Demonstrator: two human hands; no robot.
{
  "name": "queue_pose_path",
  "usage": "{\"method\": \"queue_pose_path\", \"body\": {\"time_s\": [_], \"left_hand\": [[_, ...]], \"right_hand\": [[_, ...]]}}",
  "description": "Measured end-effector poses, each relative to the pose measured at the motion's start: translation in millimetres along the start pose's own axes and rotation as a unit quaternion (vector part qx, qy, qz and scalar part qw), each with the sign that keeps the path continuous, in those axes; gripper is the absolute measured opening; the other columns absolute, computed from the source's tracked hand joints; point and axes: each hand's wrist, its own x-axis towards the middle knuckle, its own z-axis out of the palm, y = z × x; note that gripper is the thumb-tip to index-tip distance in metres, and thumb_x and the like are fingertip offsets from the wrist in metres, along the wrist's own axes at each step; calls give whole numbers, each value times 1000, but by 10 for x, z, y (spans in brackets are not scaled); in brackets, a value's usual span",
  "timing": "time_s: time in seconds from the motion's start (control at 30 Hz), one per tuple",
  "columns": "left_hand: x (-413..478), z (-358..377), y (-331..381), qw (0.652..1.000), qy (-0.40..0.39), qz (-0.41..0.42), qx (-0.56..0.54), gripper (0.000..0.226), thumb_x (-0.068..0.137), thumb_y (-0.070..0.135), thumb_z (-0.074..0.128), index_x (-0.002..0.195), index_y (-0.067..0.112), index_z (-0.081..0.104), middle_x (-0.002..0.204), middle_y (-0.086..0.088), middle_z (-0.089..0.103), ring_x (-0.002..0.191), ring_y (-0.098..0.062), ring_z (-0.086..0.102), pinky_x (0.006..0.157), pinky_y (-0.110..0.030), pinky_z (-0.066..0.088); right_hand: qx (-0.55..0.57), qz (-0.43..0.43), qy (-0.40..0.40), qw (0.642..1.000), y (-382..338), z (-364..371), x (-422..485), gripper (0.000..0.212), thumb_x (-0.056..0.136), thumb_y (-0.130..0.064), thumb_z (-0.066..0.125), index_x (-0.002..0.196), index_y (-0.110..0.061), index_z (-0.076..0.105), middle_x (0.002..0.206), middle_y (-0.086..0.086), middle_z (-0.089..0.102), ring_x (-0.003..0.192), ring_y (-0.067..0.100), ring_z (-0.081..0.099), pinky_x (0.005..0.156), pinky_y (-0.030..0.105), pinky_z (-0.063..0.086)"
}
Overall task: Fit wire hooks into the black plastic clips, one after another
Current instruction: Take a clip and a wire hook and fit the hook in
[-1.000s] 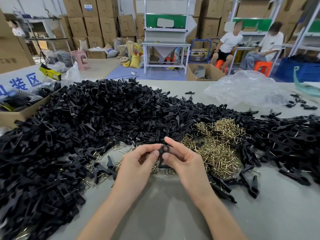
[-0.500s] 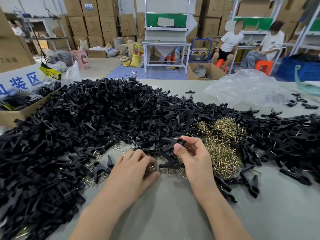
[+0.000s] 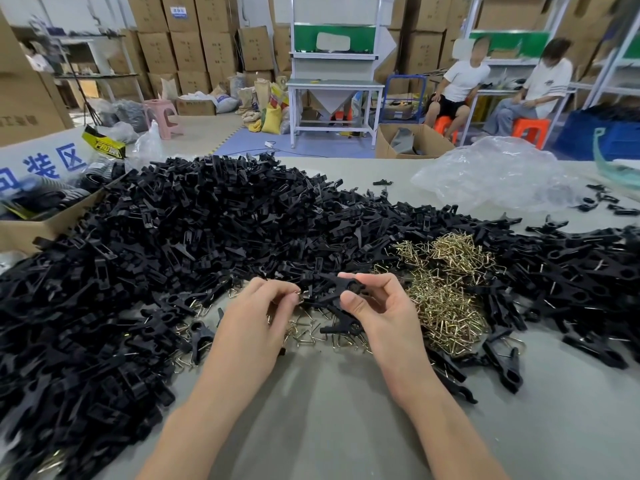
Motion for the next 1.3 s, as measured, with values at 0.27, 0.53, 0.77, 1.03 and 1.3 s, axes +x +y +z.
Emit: {"method": "queue_pose_path", "body": {"time_s": [0.27, 0.53, 0.77, 1.03, 1.3], "left_hand": [[-3, -12, 19, 998, -44, -9, 42, 12, 98, 37, 55, 103, 37, 67, 93, 22, 62, 89, 0, 59, 79, -33, 52], [10, -63, 13, 997, -67, -34, 15, 5, 94, 44, 61, 89, 46, 61, 98, 39, 58, 90, 9, 56, 69, -23, 44], [11, -14, 54, 991, -40, -72, -102, 13, 96, 32, 61, 85, 36, 66, 84, 19, 69, 76, -2, 62, 69, -13, 45], [67, 20, 205, 818, -16, -299, -491, 9, 95, 13, 64, 93, 7, 69, 87, -5, 74, 81, -12, 70, 76, -24, 57], [33, 188, 331, 737, 22, -342, -583, 12, 97, 12, 59, 89, 9, 68, 85, -3, 74, 77, -11, 64, 73, -24, 57]], "right_hand": [[17, 0, -17, 1000, -11, 30, -1, 23, 89, 8, 68, 104, -6, 58, 109, -6, 76, 96, 2, 71, 75, 13, 53], [19, -7, -12, 1000, -22, 28, -4, 23, 89, 4, 70, 103, -9, 57, 108, -9, 76, 101, 2, 69, 81, 13, 52], [6, -14, -16, 1000, -25, 16, -7, 23, 89, 1, 72, 104, -12, 59, 110, -11, 76, 100, 0, 68, 84, 13, 51], [38, -23, -24, 999, -47, 77, -38, 24, 88, 3, 71, 104, -11, 59, 113, -5, 75, 104, 7, 70, 83, 16, 53], [82, -21, -34, 996, -33, 189, -89, 25, 88, 8, 69, 102, -10, 59, 112, -3, 76, 103, 11, 71, 82, 16, 54]]}}
